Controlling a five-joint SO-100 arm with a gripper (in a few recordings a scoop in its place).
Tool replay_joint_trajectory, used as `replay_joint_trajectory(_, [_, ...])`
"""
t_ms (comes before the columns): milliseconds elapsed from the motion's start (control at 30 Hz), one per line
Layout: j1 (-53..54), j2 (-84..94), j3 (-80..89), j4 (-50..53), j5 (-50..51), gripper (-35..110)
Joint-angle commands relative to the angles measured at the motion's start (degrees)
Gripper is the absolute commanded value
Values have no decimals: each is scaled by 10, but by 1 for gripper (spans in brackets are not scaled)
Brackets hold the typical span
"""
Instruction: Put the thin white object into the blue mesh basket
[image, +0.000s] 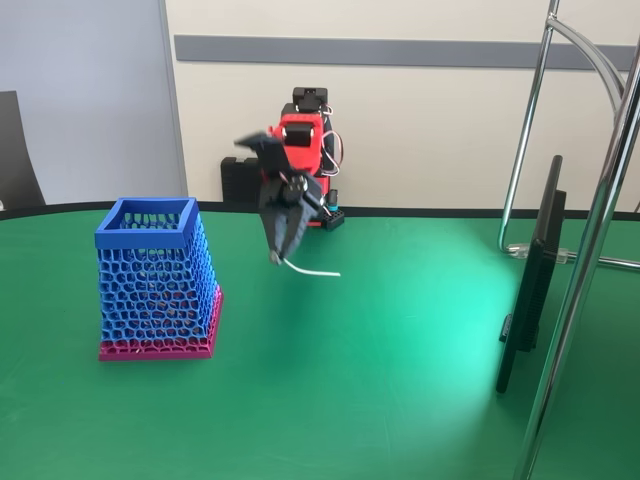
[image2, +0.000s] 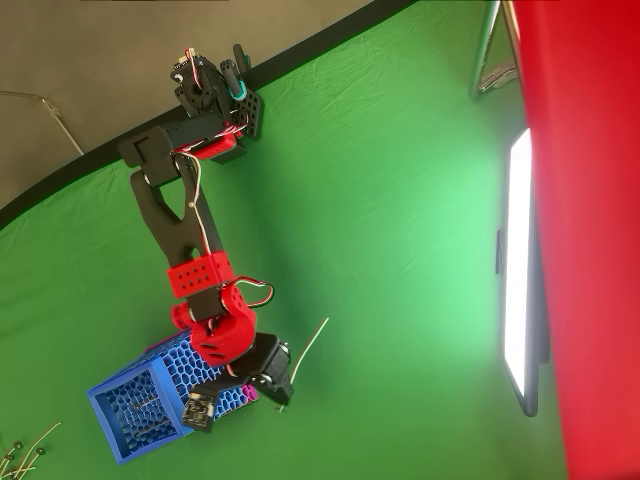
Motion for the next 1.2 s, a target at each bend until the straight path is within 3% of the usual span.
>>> replay_joint_trajectory(0, [12, 62, -32, -44, -25, 0])
replay_joint_trajectory(367, [87, 149, 92, -341, -235, 1])
replay_joint_trajectory(567, [117, 163, 142, -439, -322, 1])
replay_joint_trajectory(1167, [214, 206, 196, -509, -457, 1])
